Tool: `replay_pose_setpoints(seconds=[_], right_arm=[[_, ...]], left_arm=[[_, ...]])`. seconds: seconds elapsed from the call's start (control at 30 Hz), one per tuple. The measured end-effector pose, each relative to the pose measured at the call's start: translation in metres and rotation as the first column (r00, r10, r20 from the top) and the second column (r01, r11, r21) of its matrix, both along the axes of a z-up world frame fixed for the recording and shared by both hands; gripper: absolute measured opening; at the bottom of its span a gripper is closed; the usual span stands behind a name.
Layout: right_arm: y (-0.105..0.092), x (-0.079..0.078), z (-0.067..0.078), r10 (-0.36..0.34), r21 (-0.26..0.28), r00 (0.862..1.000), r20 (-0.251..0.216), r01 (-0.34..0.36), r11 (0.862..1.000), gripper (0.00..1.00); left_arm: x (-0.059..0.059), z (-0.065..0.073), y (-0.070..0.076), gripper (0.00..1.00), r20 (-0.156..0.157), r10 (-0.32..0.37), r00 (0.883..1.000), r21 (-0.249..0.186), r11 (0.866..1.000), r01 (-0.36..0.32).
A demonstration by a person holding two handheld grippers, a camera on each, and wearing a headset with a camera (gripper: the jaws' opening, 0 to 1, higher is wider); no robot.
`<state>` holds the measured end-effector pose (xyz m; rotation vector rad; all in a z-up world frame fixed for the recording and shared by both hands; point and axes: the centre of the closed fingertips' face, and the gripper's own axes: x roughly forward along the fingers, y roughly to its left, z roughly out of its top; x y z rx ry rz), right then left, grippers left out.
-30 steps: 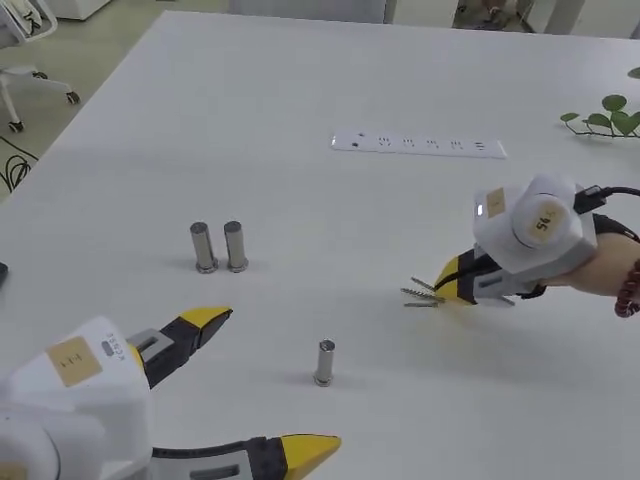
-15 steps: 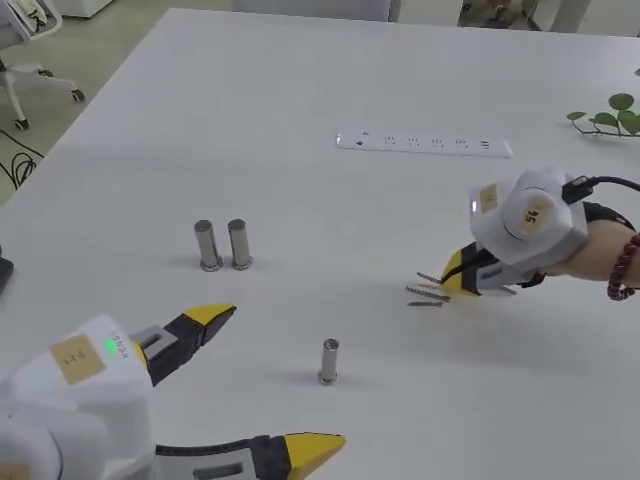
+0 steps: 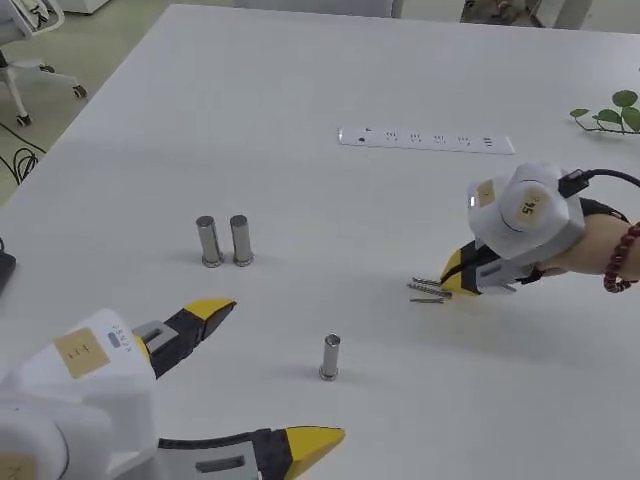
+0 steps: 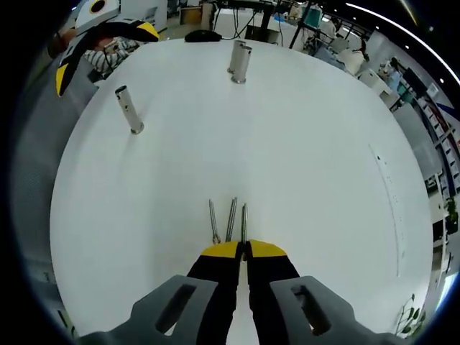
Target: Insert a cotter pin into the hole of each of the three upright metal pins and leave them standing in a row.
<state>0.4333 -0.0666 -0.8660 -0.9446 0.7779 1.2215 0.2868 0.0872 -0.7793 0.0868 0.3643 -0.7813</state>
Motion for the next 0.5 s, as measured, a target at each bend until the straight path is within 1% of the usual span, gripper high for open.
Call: replay_pose_setpoints(seconds=[0.07,0.13,0.23,0.3,0.5], right_arm=[[-0.0002,0.0004,0.0,-0.007,0.006,1.0,-0.005,0.007,1.0,0.05],[-0.0002,-0.0008,0.0,-0.026,0.017,0.999,-0.026,0.026,1.0,0.06],[-0.0005,-0.001,0.0002,-0.034,0.021,0.999,-0.029,0.034,0.999,0.07],[-0.0003,-0.0022,0.0008,-0.045,0.025,0.998,-0.039,0.046,0.999,0.09],[0.0021,-0.0051,0.0053,-0.05,0.041,0.998,-0.045,0.052,0.998,0.11]], left_arm=[[0.0002,-0.0001,0.0003,0.87,0.001,0.001,1.0,0.002,1.0,-0.001],[0.0004,0.0002,0.0002,0.87,0.001,0.001,1.0,0.001,1.0,-0.001],[0.0004,-0.0003,-0.0004,0.87,0.001,-0.003,1.0,0.005,1.0,0.003],[0.0003,-0.0002,-0.0008,0.87,0.002,-0.004,1.0,0.004,1.0,0.004],[0.0001,-0.0007,-0.0005,0.87,0.002,-0.006,1.0,0.011,1.0,0.006]])
